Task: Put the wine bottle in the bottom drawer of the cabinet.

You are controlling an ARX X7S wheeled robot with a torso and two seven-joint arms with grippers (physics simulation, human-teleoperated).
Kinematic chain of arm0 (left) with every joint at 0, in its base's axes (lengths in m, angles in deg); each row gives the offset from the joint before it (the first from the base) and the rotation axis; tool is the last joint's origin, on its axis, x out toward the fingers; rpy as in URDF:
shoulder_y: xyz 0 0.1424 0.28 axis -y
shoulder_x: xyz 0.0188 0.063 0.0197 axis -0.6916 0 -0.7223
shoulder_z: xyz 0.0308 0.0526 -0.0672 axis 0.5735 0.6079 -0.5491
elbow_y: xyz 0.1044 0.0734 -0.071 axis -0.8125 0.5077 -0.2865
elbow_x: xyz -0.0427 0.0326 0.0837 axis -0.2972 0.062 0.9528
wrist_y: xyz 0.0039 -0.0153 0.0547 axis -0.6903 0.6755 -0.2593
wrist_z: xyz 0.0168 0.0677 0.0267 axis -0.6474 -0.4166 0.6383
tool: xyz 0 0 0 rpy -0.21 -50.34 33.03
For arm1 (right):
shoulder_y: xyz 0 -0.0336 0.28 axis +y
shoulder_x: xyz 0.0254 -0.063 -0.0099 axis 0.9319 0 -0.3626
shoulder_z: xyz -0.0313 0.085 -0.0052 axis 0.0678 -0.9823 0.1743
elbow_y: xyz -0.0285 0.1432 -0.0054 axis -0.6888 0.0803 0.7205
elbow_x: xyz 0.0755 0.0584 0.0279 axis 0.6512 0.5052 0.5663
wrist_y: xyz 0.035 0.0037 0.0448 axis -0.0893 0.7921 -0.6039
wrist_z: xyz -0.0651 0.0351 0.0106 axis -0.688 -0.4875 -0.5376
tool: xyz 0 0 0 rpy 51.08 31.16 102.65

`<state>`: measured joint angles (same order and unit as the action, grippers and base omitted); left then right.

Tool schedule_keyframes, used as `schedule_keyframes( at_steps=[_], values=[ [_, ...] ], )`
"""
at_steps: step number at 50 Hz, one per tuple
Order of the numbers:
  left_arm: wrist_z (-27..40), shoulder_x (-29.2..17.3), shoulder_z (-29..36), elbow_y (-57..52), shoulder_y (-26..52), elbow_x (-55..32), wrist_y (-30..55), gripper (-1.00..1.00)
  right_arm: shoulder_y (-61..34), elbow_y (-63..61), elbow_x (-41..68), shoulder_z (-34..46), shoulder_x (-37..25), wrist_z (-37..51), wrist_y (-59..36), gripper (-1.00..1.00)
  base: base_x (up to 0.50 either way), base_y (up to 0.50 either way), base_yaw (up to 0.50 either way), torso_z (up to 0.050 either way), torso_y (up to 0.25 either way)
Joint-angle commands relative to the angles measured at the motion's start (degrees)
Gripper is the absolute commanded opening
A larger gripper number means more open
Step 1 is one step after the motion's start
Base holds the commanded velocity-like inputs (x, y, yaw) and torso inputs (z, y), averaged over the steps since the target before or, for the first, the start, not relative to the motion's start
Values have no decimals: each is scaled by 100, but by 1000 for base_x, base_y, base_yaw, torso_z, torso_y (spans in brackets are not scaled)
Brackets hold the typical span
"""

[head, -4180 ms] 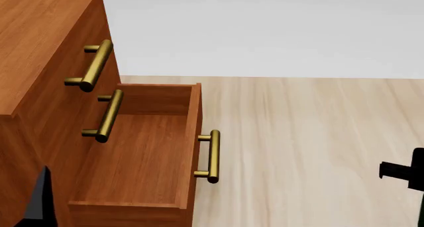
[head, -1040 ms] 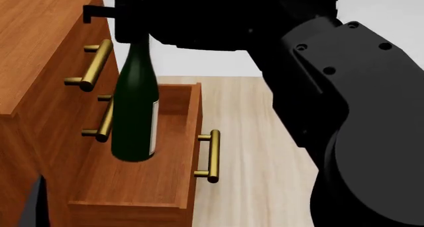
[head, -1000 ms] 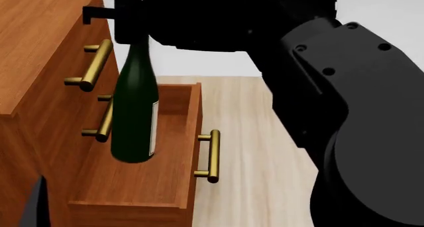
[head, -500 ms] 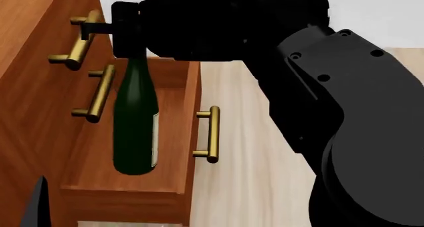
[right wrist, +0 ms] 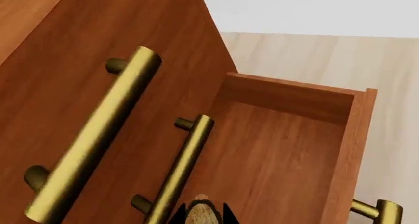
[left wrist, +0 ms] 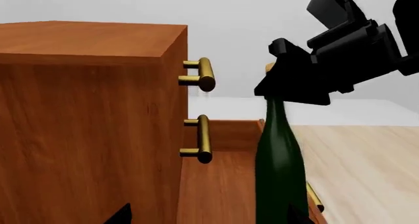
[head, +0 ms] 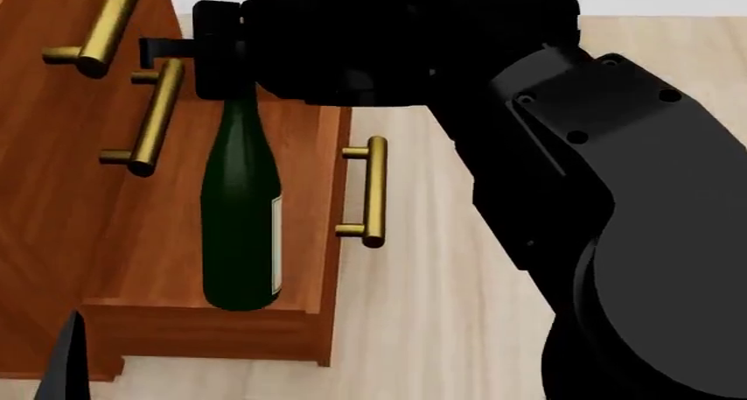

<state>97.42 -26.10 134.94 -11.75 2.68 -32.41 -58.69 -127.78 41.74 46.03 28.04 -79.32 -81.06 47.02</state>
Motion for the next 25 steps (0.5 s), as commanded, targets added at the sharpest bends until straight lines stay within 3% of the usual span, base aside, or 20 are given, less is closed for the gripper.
schedule_keyframes(
  at_steps=[1, 25],
  values=[
    [-9, -1, -22, -23, -13, 8, 3, 100, 109, -152, -51, 37, 10, -35, -19, -100, 0, 0, 0, 4, -146],
    [-72, 29, -43, 50, -91, 36, -43, 100, 49, -255, -200, 10, 10, 92, -18, -100, 0, 0, 0, 3, -147]
  ],
)
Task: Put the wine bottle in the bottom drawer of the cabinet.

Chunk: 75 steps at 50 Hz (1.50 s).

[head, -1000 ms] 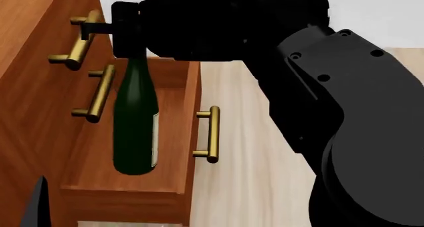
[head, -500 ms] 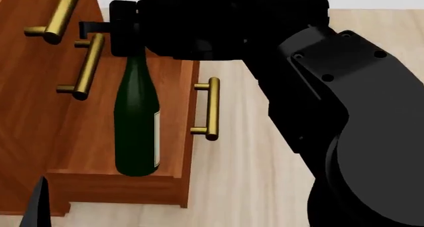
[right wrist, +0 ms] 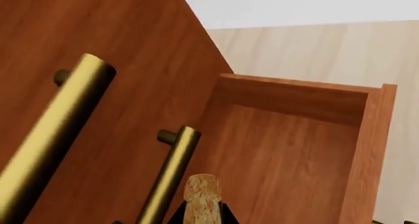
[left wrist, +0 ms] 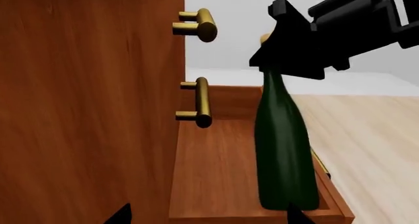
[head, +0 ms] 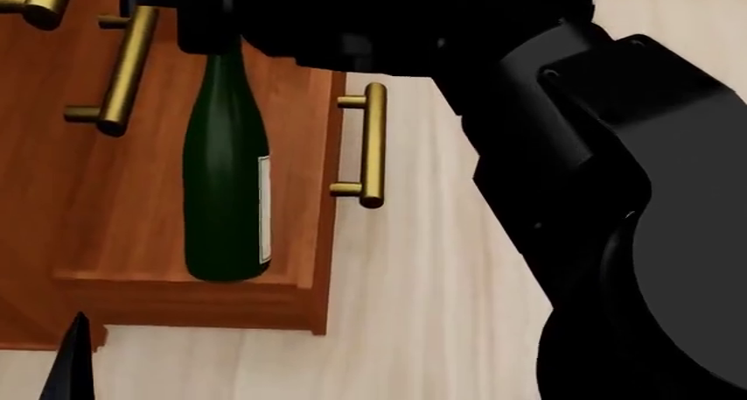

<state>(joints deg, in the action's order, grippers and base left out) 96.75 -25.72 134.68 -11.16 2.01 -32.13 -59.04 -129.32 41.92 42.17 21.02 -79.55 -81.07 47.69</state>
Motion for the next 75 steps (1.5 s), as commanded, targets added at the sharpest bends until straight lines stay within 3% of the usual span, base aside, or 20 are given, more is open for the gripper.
schedule_keyframes(
  at_steps=[1, 45, 46, 55, 75],
  values=[
    [-13, -22, -19, -5, -31, 16, -26, 100, 205, -285, 200, 706, 33, 102, -78, -100, 0, 0, 0, 3, -146],
    [-46, -31, -81, 29, -198, 125, -169, 100, 456, -294, 55, 693, 33, 393, -34, -100, 0, 0, 0, 7, -137],
    [-46, -30, -83, 33, -203, 126, -175, 100, 443, -285, 42, 699, 33, 388, -39, 100, 0, 0, 0, 0, 0],
    [-72, 2, -69, 55, -267, 227, -197, 100, 390, -258, -49, 703, 33, 444, -48, 100, 1, 0, 2, 0, -11],
    [-52, 0, -108, 36, -288, 225, -166, 100, -45, 8, -875, 694, 33, 1168, -1017, 100, 0, 0, -1, 0, -7]
  ],
)
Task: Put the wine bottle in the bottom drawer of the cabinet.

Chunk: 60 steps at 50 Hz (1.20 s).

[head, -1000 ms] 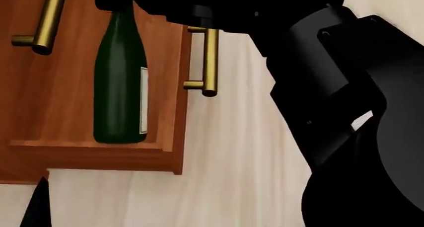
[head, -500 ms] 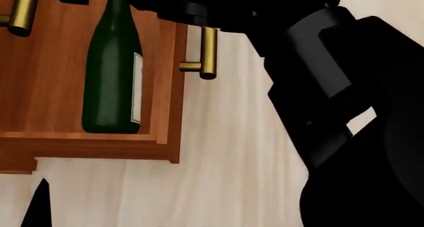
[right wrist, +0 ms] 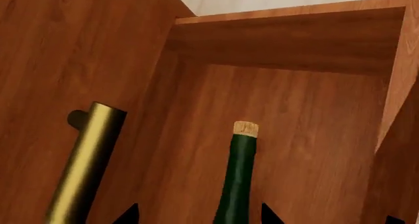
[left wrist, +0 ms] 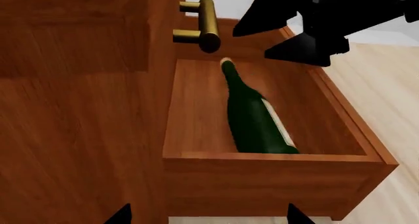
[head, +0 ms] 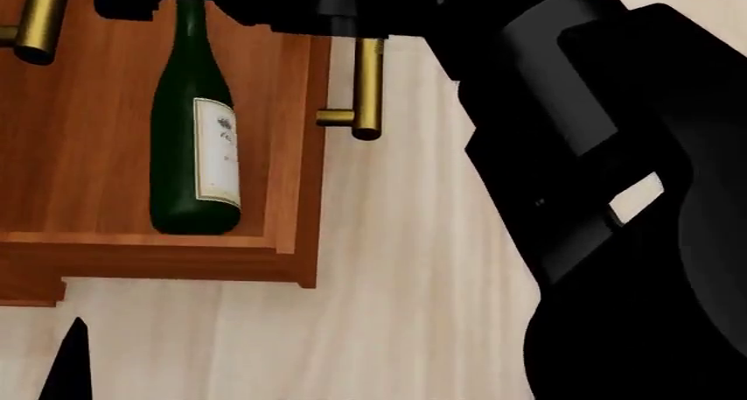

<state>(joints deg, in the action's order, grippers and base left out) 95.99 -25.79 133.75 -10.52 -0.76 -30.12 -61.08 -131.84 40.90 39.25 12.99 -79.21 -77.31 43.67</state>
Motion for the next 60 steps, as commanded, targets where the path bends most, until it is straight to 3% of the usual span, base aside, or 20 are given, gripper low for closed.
schedule_keyframes(
  at_steps=[1, 29, 45, 47, 51, 56, 58, 60],
  values=[
    [23, 4, -17, -36, -13, 19, 39, 100, 187, 108, -584, 1477, -1, 797, -639, 100, 0, 0, -3, 0, -11],
    [36, -13, -75, -82, -41, -5, 43, 100, -883, 651, -679, 1505, -1, -77, -424, 100, 0, -1, -3, 0, -1],
    [149, -84, -137, -299, 42, -50, 213, 100, -1726, 1334, -668, 1690, -51, -1129, -647, 100, 0, 0, 0, 0, 0],
    [164, -90, -155, -330, 80, -84, 256, 100, -1820, 1204, -491, 1550, -223, -1044, -655, 100, 0, 0, 0, 0, 0],
    [302, -272, -288, -623, 365, -366, 506, 100, -1829, -844, 47, 981, -1420, 282, -391, 100, 0, 0, 0, 0, 0],
    [453, -400, -266, -840, 611, -457, 596, 100, -1847, -2056, 428, 613, -2271, 1110, -247, 100, 0, 0, 0, 0, 0],
    [599, -442, 278, -846, 1163, -478, 476, 100, -1759, -3276, 560, 405, -2994, 1835, 20, 100, 0, -1, 0, 0, 0],
    [789, -471, 1169, -847, 1861, -283, 167, 100, -1686, -3836, 631, 297, -3295, 2115, 151, 100, 0, 0, 0, 0, 0]
  ],
)
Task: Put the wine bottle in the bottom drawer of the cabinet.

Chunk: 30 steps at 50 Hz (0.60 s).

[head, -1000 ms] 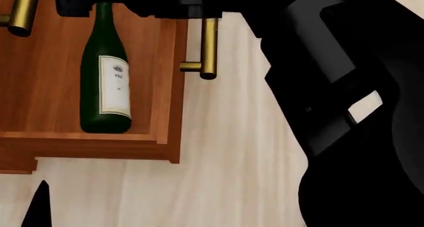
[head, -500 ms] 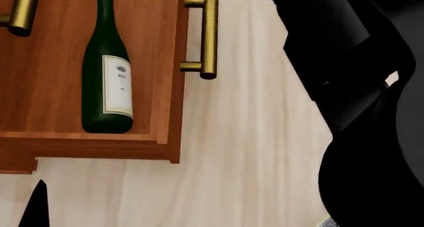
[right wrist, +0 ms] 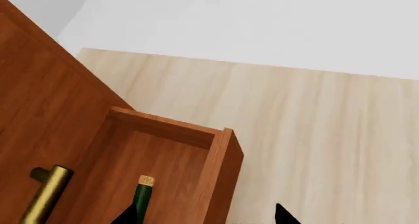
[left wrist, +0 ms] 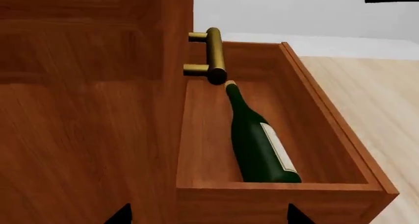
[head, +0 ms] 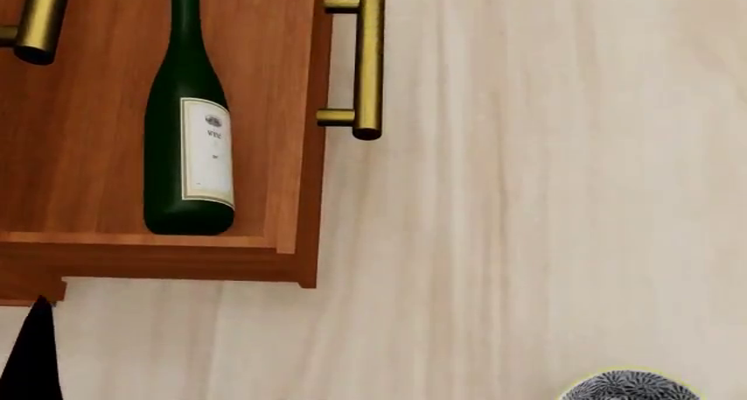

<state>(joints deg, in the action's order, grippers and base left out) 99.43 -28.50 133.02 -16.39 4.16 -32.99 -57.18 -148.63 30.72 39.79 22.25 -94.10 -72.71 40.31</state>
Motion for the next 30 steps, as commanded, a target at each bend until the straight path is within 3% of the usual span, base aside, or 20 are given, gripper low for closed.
schedule_keyframes(
  at_steps=[1, 4, 9, 12, 14, 24, 30],
  values=[
    [601, -205, 1826, -260, 1827, 99, -395, 100, 20, -3119, 578, -658, -1975, 1831, 539, 100, 0, 0, 0, 0, 0],
    [996, -132, 3489, -260, 3133, 322, -956, 100, 100, -3700, 726, -771, -2364, 2116, 616, 100, 0, 0, 0, 0, 0],
    [1007, -470, 4822, -261, 4127, 558, -1259, 100, 233, -4538, 738, -928, -2978, 2674, 931, 100, 0, 0, 0, 0, 0],
    [1007, -647, 6183, -261, 5222, 816, -1695, 100, 258, -4953, 719, -986, -3300, 2868, 986, 100, 0, 0, 0, 0, 0],
    [1007, -676, 6697, -261, 5627, 927, -1802, 100, 281, -5150, 785, -1026, -3448, 2959, 1003, 100, 0, 0, 0, 0, 0],
    [1007, -996, 8061, -261, 6258, 1629, -2183, 100, 699, -6368, 740, -1098, -4561, 3310, 1246, 100, 0, 0, 0, 0, 0],
    [1007, -1174, 7789, -261, 5751, 1835, -1982, 100, 909, -7028, 896, -1216, -5165, 3491, 1572, 100, 0, 0, 0, 0, 0]
  ],
)
